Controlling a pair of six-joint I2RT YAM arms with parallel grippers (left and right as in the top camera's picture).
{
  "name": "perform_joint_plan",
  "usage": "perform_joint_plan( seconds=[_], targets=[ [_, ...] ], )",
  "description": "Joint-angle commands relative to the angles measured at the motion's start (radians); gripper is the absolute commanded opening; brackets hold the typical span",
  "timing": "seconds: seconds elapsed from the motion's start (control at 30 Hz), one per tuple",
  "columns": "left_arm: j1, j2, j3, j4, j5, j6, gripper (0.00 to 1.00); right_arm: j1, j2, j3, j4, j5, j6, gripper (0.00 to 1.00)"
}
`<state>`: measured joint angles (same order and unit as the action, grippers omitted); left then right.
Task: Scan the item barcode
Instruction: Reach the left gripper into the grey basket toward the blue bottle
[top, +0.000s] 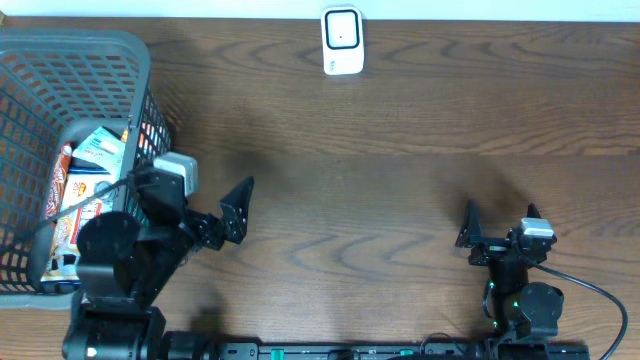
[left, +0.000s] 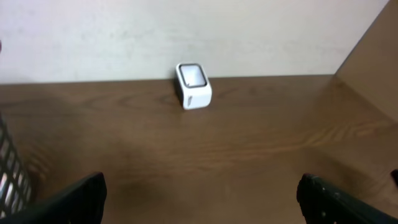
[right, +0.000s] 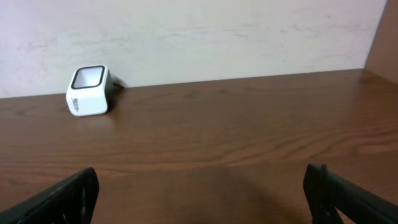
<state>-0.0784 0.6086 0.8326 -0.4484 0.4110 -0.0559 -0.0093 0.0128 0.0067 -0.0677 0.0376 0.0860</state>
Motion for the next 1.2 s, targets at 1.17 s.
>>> perform_joint_plan(
  seconds=[1.17],
  targets=[
    [0.387,0.644,0.754,-0.412,-0.360,-0.533,0.98,-0.004,0.000,-0.001,-0.004,-0.003,-0.013,0.99]
  ],
)
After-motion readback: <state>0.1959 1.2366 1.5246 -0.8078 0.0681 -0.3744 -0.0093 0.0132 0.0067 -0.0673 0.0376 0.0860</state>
